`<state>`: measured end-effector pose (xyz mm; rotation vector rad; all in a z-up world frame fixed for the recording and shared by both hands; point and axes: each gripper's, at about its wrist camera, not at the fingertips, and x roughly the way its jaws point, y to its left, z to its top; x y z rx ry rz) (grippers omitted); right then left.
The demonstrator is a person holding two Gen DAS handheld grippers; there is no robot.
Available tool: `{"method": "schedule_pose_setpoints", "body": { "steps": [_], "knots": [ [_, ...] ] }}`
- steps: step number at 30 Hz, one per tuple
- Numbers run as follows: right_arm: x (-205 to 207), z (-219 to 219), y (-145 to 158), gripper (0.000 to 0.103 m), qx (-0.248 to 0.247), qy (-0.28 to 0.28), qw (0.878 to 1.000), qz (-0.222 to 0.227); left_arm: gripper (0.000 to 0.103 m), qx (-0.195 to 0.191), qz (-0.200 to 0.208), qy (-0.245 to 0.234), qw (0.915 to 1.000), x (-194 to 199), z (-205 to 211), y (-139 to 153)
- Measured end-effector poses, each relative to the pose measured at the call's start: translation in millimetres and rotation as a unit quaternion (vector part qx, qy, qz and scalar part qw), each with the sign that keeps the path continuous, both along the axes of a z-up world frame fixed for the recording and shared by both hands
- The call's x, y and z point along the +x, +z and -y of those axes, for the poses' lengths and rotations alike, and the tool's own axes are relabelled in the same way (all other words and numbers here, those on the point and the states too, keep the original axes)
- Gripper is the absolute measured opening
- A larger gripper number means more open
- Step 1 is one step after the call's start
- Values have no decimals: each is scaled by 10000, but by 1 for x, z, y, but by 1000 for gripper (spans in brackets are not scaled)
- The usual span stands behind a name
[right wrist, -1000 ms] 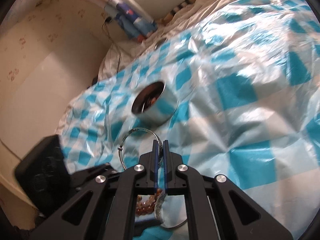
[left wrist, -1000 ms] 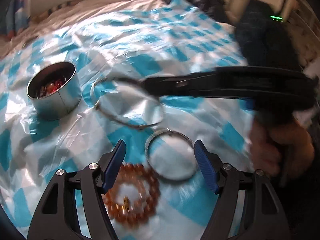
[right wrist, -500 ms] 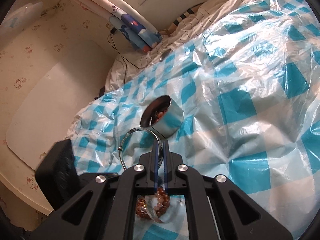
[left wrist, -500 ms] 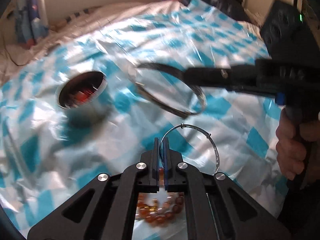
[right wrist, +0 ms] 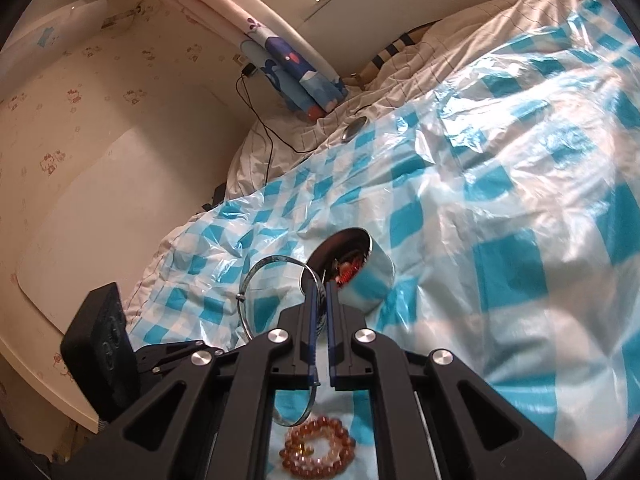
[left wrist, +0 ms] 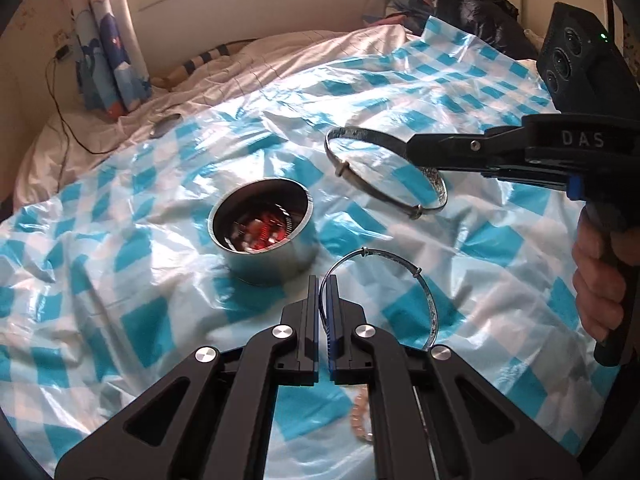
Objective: Organize jewelry
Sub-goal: 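Carry both silver bangles over the tin and open both grippers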
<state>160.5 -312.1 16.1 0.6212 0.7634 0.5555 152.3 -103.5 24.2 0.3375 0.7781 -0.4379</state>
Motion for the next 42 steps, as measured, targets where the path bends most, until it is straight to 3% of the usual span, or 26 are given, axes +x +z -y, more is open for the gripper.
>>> {"method": "schedule_pose_setpoints", "body": {
  "steps": [13,22,26,32,42],
  "knots": [
    [9,-11,-5,5,-128,146,9998,-23,3,102,235,112,9996,2,-7,11],
    [18,-14,0,5,-235,106,9996,95,3,-96,319,337,9989,22,-20,24],
    [29,-18,8,5,-634,10,9976,280,3,-477,231,569,9970,49,-37,34],
    [47,-31,11,5,-1292,-10,9904,487,3,-635,107,819,9946,96,-47,30],
    [73,-59,3,5,-2351,-2,9698,643,5,-561,-765,683,9931,143,-27,-23]
  ]
}}
